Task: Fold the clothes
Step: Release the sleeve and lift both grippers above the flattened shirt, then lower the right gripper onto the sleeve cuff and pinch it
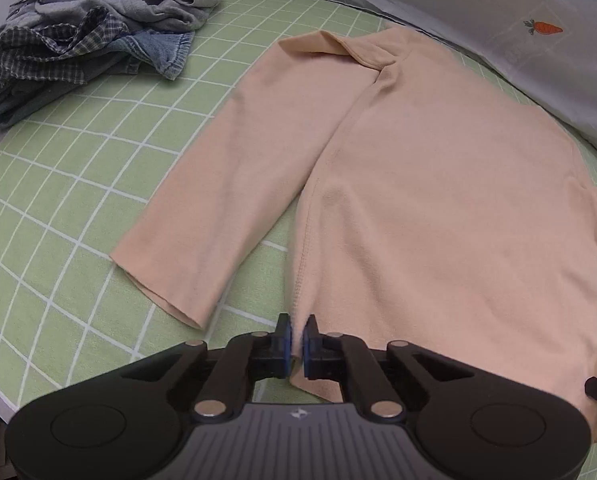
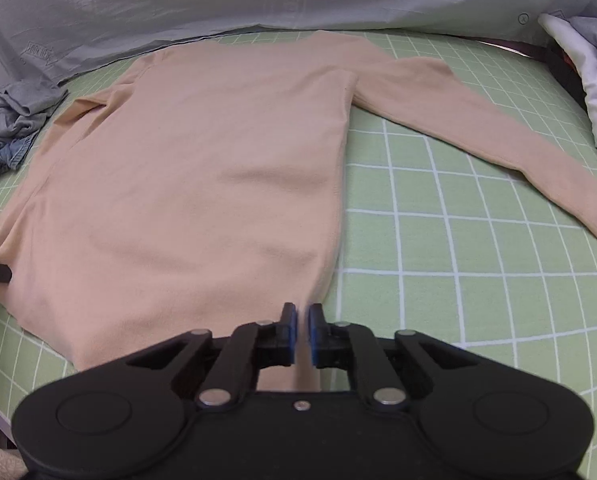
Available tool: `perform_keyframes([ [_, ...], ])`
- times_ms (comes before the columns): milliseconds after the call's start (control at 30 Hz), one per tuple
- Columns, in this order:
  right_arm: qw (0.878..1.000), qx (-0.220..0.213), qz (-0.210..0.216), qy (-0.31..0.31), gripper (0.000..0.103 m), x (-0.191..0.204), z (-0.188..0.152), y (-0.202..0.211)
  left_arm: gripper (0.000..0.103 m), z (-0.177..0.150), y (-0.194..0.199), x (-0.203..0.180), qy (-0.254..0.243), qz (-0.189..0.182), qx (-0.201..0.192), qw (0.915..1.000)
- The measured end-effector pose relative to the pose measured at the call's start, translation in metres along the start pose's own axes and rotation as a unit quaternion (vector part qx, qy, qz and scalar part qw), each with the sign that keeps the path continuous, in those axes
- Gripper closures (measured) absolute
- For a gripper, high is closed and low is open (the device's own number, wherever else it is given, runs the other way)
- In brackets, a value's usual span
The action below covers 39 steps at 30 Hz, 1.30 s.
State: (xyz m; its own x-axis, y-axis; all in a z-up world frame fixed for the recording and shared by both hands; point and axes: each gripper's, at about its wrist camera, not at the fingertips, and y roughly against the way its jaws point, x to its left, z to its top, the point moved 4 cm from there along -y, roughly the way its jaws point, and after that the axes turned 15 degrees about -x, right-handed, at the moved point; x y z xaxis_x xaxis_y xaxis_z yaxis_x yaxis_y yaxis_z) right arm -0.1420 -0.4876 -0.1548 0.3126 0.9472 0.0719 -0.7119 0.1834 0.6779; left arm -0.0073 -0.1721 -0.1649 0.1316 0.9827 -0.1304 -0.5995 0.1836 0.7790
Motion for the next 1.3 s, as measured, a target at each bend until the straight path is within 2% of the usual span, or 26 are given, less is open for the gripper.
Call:
perform_keyframes([
  [100,1.000,-0.003,-0.002,0.011,0.099,-0.003,-0.005,0.007,0.098,-0.009,0.012,-0.003,0.005,-0.001,0.000,1.0000],
  [267,1.000,0.003,0.007,-0.011,0.099,-0.020,-0.013,0.019,0.097,-0.026,0.026,-0.006,0.020,0.008,0.012,0.9997],
  [367,1.000,0.005,0.018,-0.010,0.094,-0.026,-0.015,0.022,0.085,-0.034,0.030,-0.012,0.018,0.028,0.013,0.9994],
  [433,1.000,0.004,0.020,-0.007,0.075,-0.032,-0.015,0.022,0.056,-0.036,0.033,-0.022,0.013,0.041,0.009,0.9990],
  [467,1.000,0.003,0.016,-0.006,0.068,-0.037,-0.014,0.022,0.051,-0.037,0.036,-0.027,0.011,0.048,0.004,0.9988],
  [533,1.000,0.001,0.008,-0.004,0.047,-0.046,-0.013,0.022,0.038,-0.035,0.038,-0.035,0.008,0.055,-0.006,0.9984],
  [567,1.000,-0.002,0.006,-0.010,0.043,-0.053,-0.012,0.022,0.036,-0.035,0.039,-0.039,0.006,0.059,-0.011,0.9982],
  [633,0.999,-0.011,-0.004,-0.030,0.024,-0.072,-0.008,0.021,0.031,-0.033,0.039,-0.047,0.005,0.060,-0.014,0.9981],
  [733,0.997,-0.023,-0.040,-0.068,0.023,-0.109,0.000,0.018,0.030,-0.032,0.035,-0.059,0.001,0.065,-0.013,0.9978],
  [833,0.988,-0.041,-0.083,-0.125,0.023,-0.155,0.010,0.014,0.029,-0.030,0.028,-0.070,-0.002,0.073,-0.008,0.9973],
  [967,0.970,-0.066,-0.167,-0.163,0.022,-0.221,0.022,0.008,0.029,-0.025,0.018,-0.087,-0.011,0.074,-0.003,0.9972],
  [1100,0.946,-0.079,-0.241,-0.202,0.020,-0.287,0.032,0.003,0.029,-0.013,0.009,-0.100,-0.022,0.080,-0.004,0.9965],
  [1200,0.932,-0.075,-0.277,-0.223,0.020,-0.322,0.035,-0.004,0.029,-0.005,0.002,-0.107,-0.024,0.088,-0.005,0.9959],
  [1267,0.930,-0.068,-0.275,-0.234,0.021,-0.335,0.034,-0.009,0.029,0.000,-0.001,-0.110,-0.023,0.091,-0.005,0.9956],
  [1300,0.930,-0.064,-0.270,-0.239,0.024,-0.338,0.032,-0.011,0.029,0.002,-0.002,-0.112,-0.023,0.092,-0.004,0.9955],
])
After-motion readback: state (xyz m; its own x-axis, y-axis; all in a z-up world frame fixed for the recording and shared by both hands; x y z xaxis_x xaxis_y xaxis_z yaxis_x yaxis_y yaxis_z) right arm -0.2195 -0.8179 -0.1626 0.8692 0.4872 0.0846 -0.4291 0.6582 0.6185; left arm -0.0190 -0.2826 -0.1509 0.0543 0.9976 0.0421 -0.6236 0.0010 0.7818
